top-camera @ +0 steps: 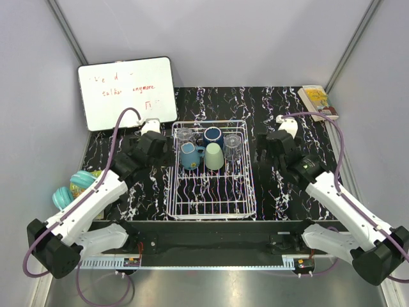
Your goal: Unload the cups from the dish rack
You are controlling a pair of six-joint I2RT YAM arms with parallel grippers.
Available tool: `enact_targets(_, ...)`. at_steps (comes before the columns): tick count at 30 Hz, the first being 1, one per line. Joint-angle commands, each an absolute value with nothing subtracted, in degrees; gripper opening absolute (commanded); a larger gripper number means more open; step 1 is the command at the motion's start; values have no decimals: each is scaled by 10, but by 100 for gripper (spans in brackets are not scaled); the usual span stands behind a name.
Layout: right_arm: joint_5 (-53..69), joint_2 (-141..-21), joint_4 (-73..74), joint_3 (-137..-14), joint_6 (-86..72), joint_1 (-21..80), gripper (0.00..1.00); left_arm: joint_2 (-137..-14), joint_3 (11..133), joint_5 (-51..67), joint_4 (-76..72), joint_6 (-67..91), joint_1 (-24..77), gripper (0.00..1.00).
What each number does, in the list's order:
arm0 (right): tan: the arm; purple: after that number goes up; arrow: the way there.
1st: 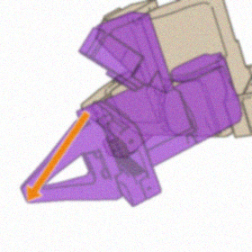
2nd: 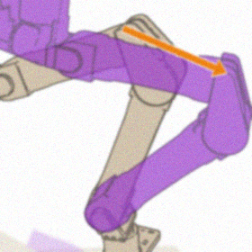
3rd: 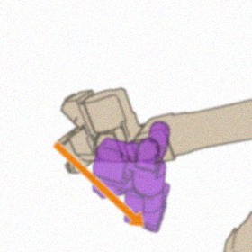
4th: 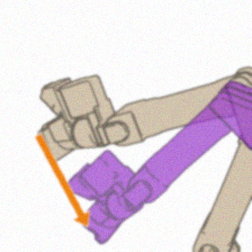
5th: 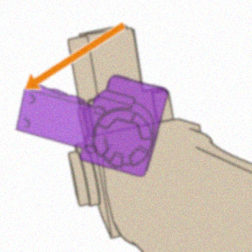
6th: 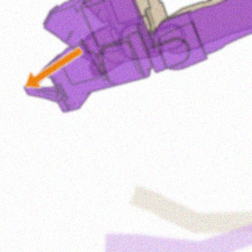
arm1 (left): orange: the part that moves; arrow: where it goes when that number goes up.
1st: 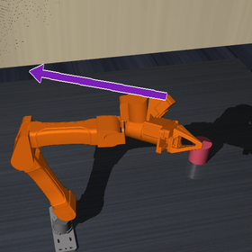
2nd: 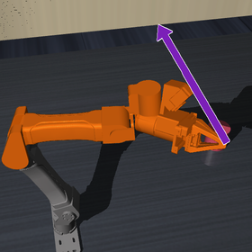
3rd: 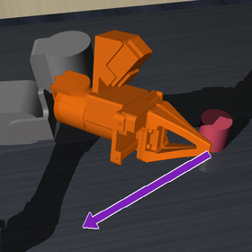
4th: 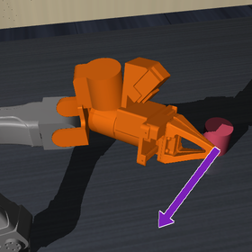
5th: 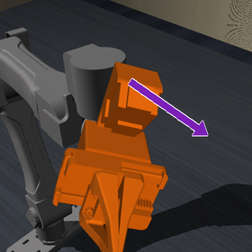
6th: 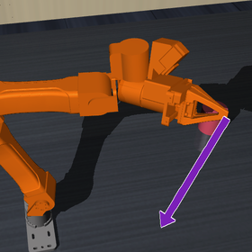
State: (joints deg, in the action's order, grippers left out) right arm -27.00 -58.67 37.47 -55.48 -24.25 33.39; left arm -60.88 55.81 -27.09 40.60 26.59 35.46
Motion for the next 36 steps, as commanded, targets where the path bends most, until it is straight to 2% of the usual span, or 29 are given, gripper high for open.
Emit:
enact_targets(1, -294, -596, 355, -569, -241, 351, 100, -596, 568, -287, 393, 263, 352, 99)
enact_targets(7, -307, -606, 353, -570, -249, 384, 100, -612, 583, -296, 402, 259, 353, 99)
enact_targets(13, -412, -650, 411, -614, -256, 448, 100, -664, 649, -294, 409, 252, 373, 99)
enact_targets(24, -372, -623, 406, -613, -263, 458, 100, -804, 745, -247, 384, 268, 414, 99)
enact_targets(36, -355, -621, 397, -599, -263, 458, 100, -881, 755, -250, 364, 311, 422, 99)
